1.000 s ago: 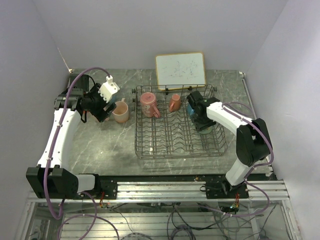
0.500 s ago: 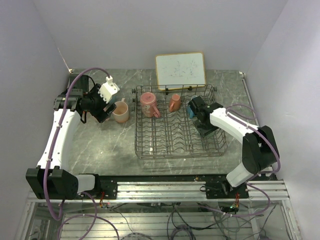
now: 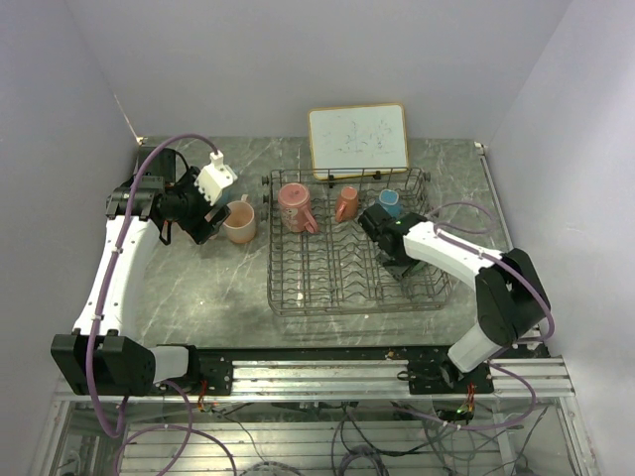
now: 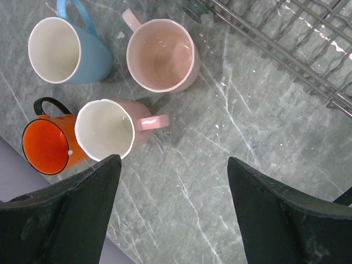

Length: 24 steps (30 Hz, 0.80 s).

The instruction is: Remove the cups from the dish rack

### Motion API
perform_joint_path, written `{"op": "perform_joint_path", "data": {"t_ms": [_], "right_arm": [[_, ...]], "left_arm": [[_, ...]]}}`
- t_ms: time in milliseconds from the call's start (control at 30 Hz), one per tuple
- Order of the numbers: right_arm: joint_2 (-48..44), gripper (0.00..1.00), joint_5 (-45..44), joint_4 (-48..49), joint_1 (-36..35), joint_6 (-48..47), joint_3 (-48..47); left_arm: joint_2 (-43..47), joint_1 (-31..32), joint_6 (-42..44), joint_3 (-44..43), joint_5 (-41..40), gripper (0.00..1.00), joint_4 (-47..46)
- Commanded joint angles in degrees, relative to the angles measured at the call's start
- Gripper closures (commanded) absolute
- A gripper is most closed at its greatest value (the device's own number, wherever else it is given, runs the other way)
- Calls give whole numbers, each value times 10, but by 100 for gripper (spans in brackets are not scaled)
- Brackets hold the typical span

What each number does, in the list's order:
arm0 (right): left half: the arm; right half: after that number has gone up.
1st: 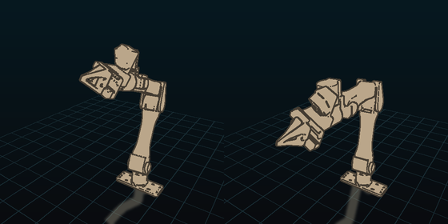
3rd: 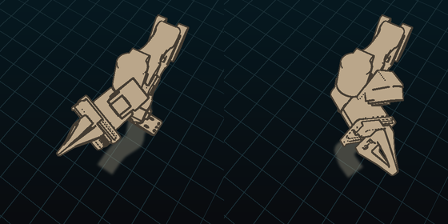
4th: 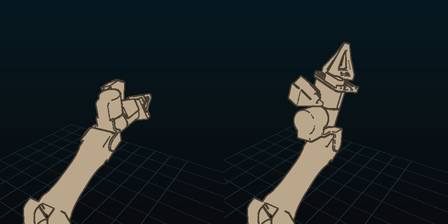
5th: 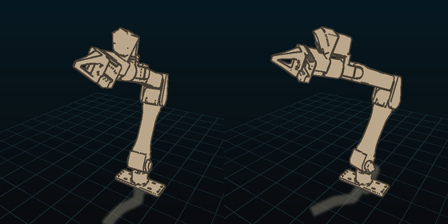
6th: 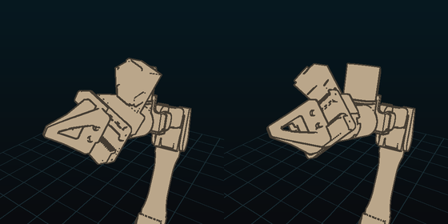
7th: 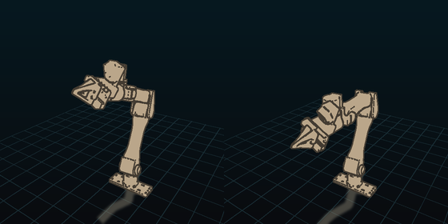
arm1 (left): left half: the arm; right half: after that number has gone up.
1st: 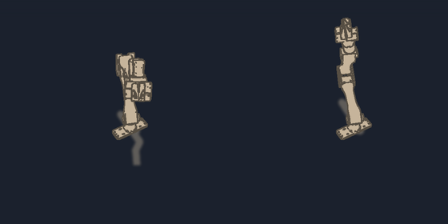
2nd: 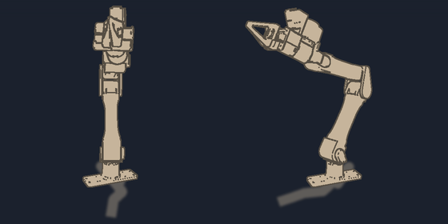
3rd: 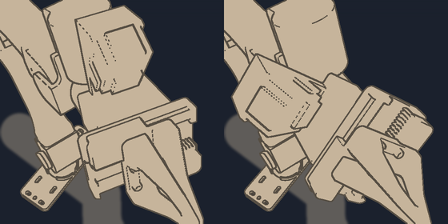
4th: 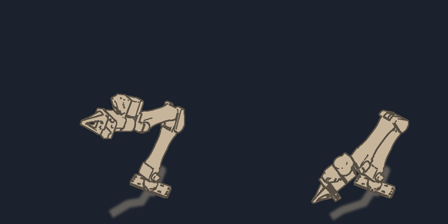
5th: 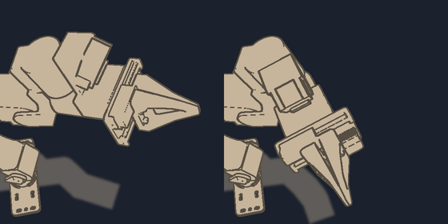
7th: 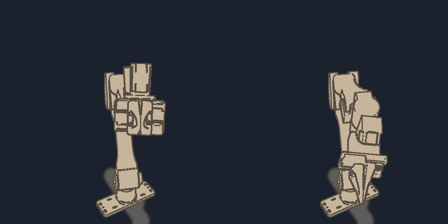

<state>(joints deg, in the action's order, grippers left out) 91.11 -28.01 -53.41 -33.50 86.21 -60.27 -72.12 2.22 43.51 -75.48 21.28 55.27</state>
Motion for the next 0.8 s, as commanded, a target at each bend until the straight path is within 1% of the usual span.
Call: {"op": "perform_joint_path", "data": {"t_ms": [0, 167, 367, 600, 767], "right_arm": [[27, 63, -51, -28, -9, -26, 1], [35, 60, -73, -15, -8, -57, -1], [55, 58, -78, -33, -15, -92, -68], [23, 56, -48, -38, -20, -51, -76], [60, 55, -31, -63, -7, 9, -103]], "left_arm": [[4, -5, -3, -25, 23, 11, 10], [4, -6, -1, -26, 22, 11, 10], [5, -6, 4, -26, 19, 12, 15], [7, -6, 14, -40, 35, 12, 37], [6, -6, 14, -34, 31, 12, 31]]}}
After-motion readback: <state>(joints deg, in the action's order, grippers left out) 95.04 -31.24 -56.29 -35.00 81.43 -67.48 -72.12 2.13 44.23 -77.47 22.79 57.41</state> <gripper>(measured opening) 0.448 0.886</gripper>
